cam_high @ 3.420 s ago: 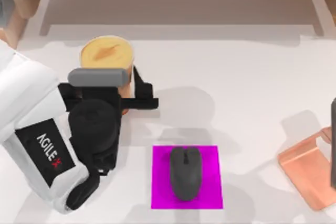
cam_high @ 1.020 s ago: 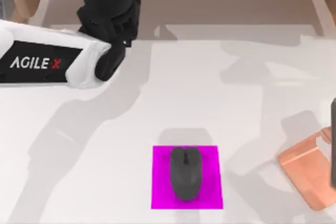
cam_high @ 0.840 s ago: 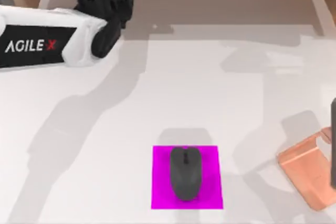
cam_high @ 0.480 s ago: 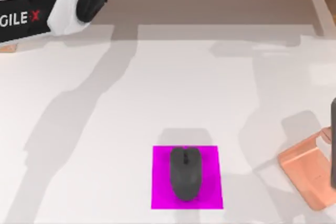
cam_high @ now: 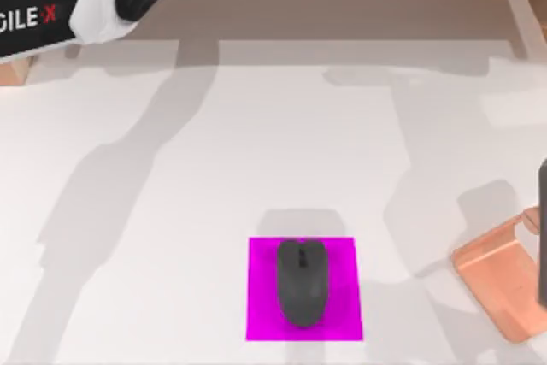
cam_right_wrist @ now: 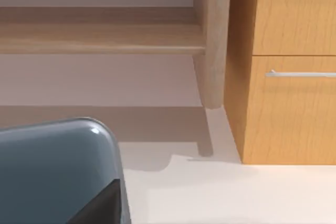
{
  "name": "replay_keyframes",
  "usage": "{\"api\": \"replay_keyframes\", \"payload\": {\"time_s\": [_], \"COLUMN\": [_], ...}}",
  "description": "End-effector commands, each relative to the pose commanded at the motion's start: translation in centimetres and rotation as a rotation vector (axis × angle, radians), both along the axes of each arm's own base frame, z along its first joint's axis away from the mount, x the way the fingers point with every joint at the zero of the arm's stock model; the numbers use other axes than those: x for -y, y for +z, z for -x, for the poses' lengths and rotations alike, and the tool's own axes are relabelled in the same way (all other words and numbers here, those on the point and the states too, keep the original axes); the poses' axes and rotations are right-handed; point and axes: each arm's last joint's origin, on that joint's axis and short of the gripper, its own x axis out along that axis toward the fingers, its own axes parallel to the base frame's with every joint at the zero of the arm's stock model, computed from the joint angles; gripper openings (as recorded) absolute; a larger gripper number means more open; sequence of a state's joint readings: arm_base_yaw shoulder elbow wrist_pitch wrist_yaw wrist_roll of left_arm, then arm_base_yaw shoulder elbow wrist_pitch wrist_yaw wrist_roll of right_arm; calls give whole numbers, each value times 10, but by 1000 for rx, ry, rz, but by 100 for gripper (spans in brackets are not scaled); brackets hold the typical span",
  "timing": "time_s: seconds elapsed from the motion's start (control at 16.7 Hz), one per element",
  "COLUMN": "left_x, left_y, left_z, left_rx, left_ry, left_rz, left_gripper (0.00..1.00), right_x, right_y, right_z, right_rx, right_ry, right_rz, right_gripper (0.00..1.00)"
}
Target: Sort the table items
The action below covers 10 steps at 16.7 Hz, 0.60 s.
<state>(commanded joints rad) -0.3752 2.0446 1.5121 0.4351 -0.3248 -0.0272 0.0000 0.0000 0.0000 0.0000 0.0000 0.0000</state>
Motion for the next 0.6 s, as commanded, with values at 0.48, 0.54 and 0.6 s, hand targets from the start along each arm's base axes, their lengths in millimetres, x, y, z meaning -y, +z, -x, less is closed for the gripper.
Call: {"api": "replay_keyframes", "payload": {"time_s": [0.48,0.54,0.6], "left_x": [0,0,0], "left_y": [1,0,0], "left_z": [0,0,0], "left_rx": [3,0,0], "left_ry": [0,0,0], "left_rz": [1,0,0], "left_gripper": [0,0,0], "right_x": [0,0,0], "right_y": [0,0,0], "right_z": [0,0,0], "right_rx": [0,0,0], "right_ry": [0,0,0], "right_rz": [0,0,0], "right_gripper": [100,100,100]}}
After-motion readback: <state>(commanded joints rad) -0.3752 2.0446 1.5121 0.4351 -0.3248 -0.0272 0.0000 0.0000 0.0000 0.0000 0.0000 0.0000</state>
